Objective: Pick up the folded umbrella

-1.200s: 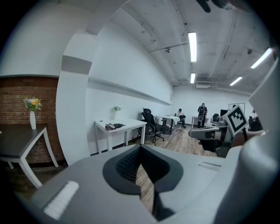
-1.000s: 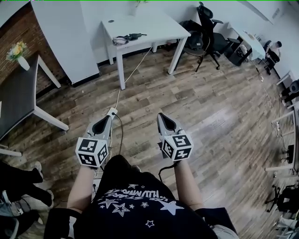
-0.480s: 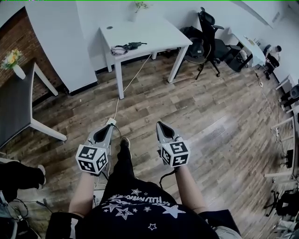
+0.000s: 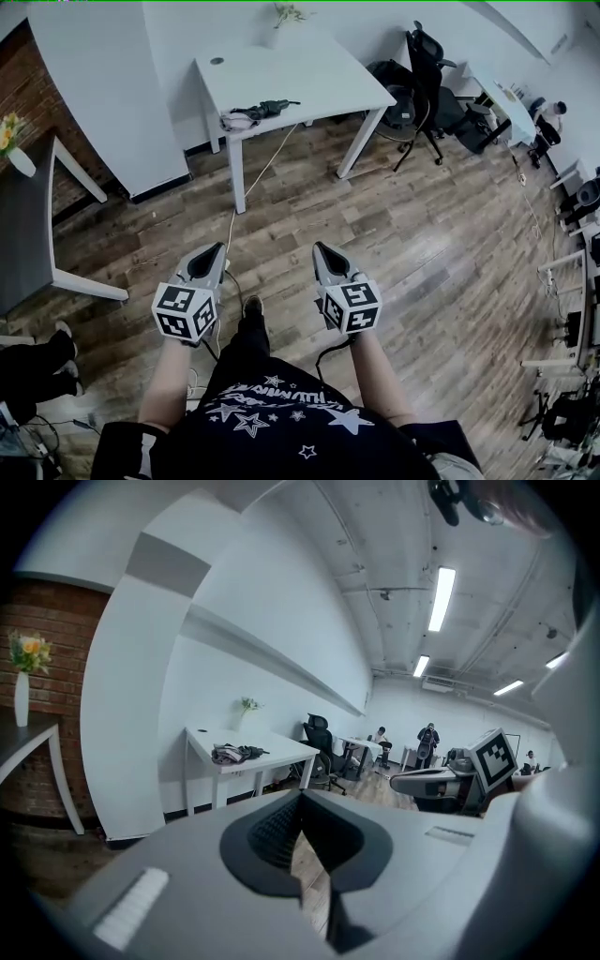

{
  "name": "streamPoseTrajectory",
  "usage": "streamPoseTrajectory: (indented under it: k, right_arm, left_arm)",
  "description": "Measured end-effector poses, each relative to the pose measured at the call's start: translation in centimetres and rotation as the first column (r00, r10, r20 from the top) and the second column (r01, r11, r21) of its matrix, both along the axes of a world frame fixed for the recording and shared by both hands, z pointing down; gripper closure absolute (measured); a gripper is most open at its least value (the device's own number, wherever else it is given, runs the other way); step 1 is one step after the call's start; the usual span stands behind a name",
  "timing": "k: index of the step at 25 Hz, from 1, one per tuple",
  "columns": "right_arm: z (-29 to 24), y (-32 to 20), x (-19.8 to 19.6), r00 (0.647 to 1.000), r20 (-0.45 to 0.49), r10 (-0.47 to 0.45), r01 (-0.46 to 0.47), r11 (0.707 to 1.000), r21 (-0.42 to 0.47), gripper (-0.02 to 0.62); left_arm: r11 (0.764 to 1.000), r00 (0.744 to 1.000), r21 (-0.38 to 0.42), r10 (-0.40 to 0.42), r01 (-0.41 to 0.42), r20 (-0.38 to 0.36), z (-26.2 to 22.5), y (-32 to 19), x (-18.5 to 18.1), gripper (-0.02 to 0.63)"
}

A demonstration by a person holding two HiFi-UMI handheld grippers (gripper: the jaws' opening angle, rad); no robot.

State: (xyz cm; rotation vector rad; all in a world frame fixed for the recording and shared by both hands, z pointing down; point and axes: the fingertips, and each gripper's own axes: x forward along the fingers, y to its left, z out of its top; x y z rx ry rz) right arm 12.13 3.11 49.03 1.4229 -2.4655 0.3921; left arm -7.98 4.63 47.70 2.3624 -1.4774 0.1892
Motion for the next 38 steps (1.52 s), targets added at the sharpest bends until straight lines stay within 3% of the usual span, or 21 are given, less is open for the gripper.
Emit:
streamPoseTrajectory:
  k: [14, 29, 33, 38]
  right_arm:
    - [-1.1, -17.7, -6.1, 1.0, -0.018, -0.021, 0.021, 1.0, -0.017, 0.58]
    - [0.2, -29.5, -8.2, 0.988, -0.109, -0.113, 0.11, 0.993, -0.034, 0.578]
    - [1.5, -34.0, -9.2, 0.958, -0.176, -0.226, 0.221, 0.974, -0.047, 0.515]
    - [3.0, -40.2, -11.1, 0.883, -0.26, -0.392, 0.387, 0.919, -0.071, 0.424]
  left_arm:
    - [0.999, 1.0, -0.041, -0.018, 0.017, -0.017, 0.2, -15.8, -5.2, 0.606]
    - [0.997, 0.998, -0.052, -0.056, 0.056, -0.006, 0.8, -24.9, -7.6, 0.606]
    - [0.992, 0.993, -0.053, -0.118, 0.119, 0.021, 1.1, -27.1, -8.2, 0.606]
    - [0.972, 0.974, -0.068, -0.221, 0.224, 0.045, 1.1, -30.8, -9.0, 0.606]
